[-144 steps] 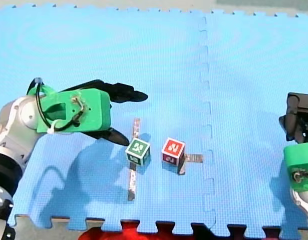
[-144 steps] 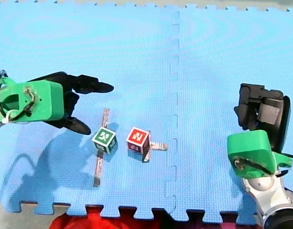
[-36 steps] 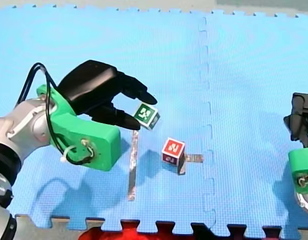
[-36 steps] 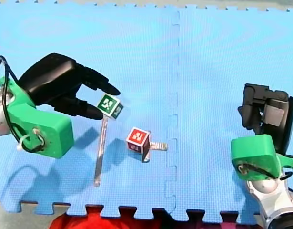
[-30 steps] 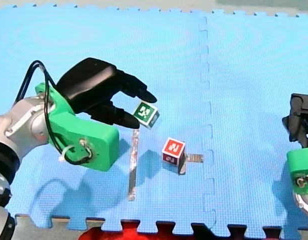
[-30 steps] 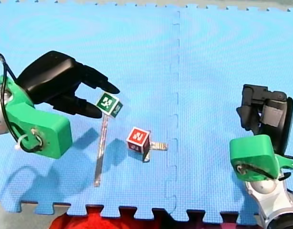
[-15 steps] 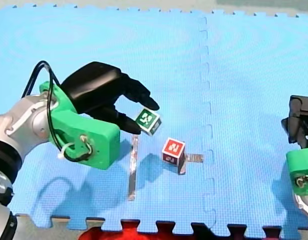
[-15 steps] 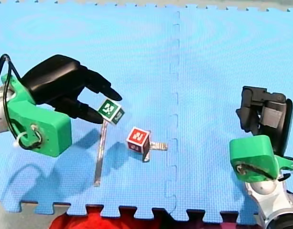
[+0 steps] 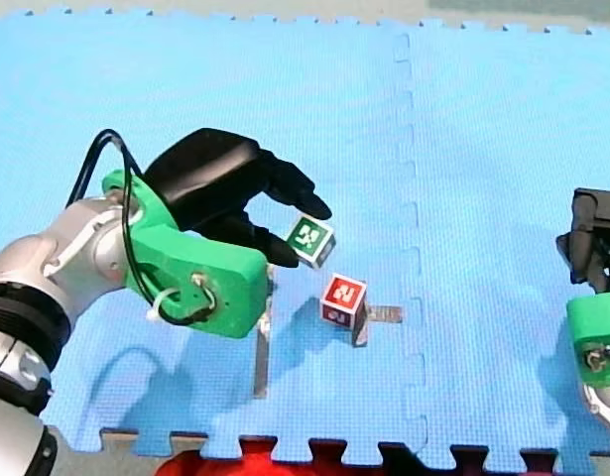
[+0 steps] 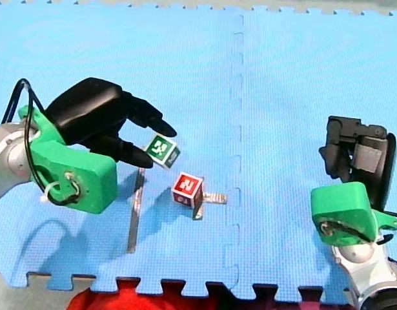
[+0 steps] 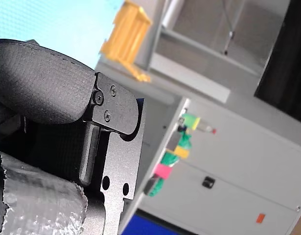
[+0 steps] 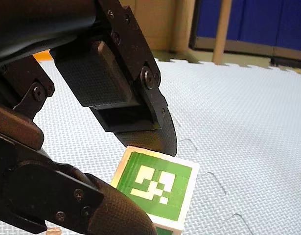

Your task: Stack cube left

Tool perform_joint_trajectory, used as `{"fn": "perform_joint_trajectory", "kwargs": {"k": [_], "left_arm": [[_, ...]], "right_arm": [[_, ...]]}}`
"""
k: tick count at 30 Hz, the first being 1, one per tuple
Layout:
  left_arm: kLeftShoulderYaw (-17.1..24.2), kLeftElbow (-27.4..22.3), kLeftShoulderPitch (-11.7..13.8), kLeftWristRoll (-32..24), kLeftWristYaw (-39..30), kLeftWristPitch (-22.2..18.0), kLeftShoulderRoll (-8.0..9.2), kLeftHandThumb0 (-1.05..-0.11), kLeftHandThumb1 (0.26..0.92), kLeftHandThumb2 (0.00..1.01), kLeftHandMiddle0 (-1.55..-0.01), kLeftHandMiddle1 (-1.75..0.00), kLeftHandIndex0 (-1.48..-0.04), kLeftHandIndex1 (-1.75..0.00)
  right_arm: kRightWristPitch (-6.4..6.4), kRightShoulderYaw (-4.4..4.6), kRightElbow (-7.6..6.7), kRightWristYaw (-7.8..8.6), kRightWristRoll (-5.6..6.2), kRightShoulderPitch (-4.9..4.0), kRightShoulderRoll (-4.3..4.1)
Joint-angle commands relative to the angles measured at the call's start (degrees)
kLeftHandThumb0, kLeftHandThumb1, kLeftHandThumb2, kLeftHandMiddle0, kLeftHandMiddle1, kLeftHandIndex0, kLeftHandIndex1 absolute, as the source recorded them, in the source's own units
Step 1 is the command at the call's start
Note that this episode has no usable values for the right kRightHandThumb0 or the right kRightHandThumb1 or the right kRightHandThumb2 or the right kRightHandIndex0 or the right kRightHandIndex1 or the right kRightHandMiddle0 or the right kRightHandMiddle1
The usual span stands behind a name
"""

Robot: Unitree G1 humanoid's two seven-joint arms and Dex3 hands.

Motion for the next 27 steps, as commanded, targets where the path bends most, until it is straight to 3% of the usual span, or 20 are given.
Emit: {"fn": "perform_joint_trajectory", "kwargs": {"k": [1,15,27], "left_arm": [[-0.26,0.35,0.15,0.16,0.43,0.18,-0.36,-0.493,0.768,0.00,-0.97,-1.75,-1.33,0.00],[-0.31,1.13,0.18,0.11,0.14,0.60,-1.46,-0.495,0.770,0.00,-0.97,-1.75,-1.33,0.00],[-1.01,0.57,0.52,0.38,-0.50,0.87,-2.76,-0.491,0.774,0.00,-0.97,-1.75,-1.34,-0.01]], "right_arm": [[-0.07,0.02,-0.04,-0.12,0.05,-0.01,-0.25],[-0.48,-0.10,0.13,0.51,0.45,-0.02,-0.28],[0.23,-0.03,0.20,0.29,0.32,-0.55,-0.10]]}}
